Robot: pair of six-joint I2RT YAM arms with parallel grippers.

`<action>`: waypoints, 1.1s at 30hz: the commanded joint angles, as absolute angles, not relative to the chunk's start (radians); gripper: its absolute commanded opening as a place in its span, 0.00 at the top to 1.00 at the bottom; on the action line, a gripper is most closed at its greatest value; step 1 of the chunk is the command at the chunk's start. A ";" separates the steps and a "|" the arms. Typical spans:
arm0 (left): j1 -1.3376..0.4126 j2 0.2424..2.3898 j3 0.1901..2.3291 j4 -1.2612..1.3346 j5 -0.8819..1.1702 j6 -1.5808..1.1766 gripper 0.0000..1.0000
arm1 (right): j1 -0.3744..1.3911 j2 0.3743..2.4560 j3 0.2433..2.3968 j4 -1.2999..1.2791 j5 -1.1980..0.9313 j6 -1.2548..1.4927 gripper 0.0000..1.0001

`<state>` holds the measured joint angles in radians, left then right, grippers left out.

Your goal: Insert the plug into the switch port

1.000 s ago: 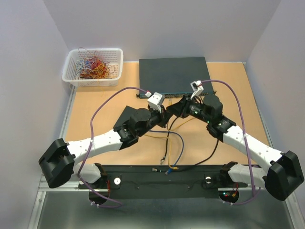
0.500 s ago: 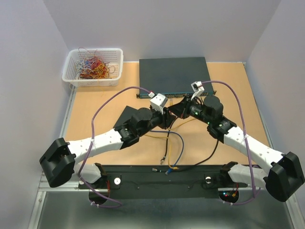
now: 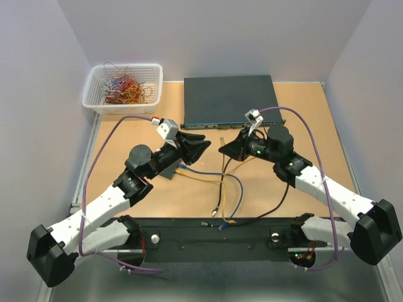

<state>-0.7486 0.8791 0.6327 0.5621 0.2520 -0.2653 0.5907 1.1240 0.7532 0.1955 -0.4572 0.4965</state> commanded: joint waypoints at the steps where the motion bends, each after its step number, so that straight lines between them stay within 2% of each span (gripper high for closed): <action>1: -0.691 0.908 0.554 0.780 0.452 -0.317 0.54 | 0.597 1.120 0.799 0.337 -0.693 0.501 1.00; 7: -0.598 1.012 0.408 1.292 0.690 -0.544 0.52 | 0.597 1.169 0.801 0.429 -0.785 0.526 0.99; 11: -0.580 1.049 0.371 1.442 0.726 -0.604 0.50 | 0.598 1.190 0.802 0.445 -0.798 0.531 0.99; 33: -0.537 1.150 0.390 1.482 0.660 -0.676 0.41 | 0.598 1.229 0.770 0.551 -0.834 0.589 1.00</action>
